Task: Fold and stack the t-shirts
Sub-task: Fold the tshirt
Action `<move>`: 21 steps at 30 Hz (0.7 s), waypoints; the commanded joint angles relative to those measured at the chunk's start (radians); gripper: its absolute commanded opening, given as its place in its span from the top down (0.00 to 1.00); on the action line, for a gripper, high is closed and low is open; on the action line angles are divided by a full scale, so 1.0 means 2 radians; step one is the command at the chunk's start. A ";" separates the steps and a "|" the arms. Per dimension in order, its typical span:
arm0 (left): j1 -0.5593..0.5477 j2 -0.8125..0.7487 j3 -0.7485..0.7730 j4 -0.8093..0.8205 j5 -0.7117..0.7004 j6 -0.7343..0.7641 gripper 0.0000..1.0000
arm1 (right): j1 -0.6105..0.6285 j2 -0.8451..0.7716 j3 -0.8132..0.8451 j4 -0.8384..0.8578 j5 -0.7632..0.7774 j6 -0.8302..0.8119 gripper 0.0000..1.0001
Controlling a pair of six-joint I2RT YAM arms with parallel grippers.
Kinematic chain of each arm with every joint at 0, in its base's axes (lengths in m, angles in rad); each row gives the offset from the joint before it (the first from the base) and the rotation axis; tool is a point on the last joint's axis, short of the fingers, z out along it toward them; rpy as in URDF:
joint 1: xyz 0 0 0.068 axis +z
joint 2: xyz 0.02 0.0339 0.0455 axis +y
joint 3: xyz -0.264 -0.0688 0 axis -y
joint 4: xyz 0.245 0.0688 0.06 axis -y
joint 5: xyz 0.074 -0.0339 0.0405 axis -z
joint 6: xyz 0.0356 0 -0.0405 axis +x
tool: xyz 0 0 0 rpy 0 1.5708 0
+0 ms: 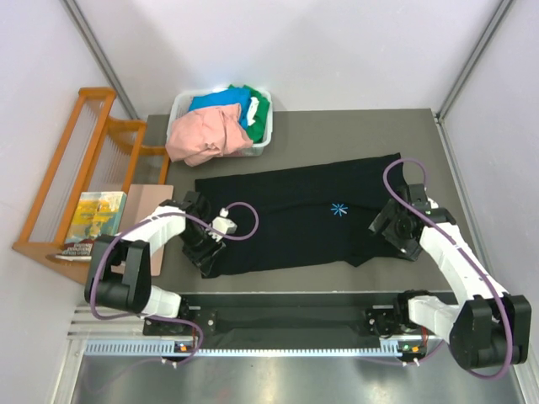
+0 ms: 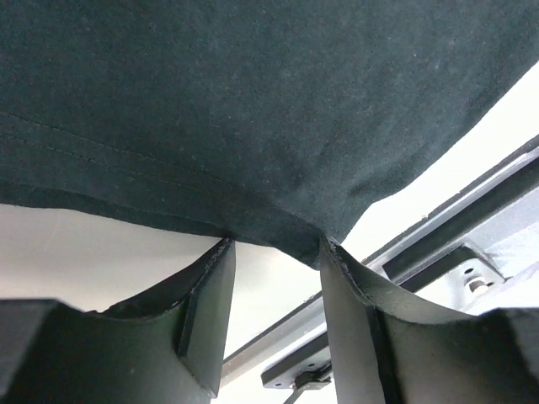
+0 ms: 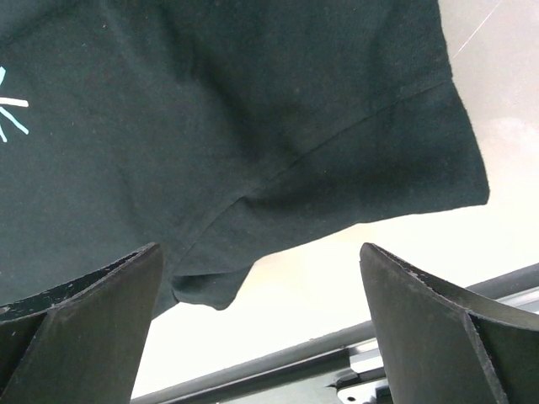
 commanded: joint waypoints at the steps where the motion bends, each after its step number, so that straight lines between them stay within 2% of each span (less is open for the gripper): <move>1: 0.000 0.028 0.009 0.012 0.001 0.000 0.51 | -0.017 -0.001 0.023 0.005 0.010 -0.012 0.00; 8: -0.002 0.023 0.008 0.014 0.000 -0.003 0.54 | -0.067 -0.008 0.015 -0.005 0.031 -0.023 0.00; 12: -0.002 0.023 0.010 0.016 -0.003 -0.007 0.58 | -0.099 0.009 -0.011 0.023 0.011 -0.034 0.00; 19: -0.002 0.016 0.010 0.021 -0.011 -0.014 0.64 | -0.103 0.051 -0.044 0.057 -0.030 -0.037 0.00; 20: -0.002 0.015 0.013 0.020 -0.012 -0.014 0.64 | -0.103 0.051 -0.046 0.065 -0.036 -0.037 0.03; 21: -0.002 0.016 0.014 0.020 -0.012 -0.015 0.65 | -0.103 0.052 -0.047 0.068 -0.043 -0.037 0.10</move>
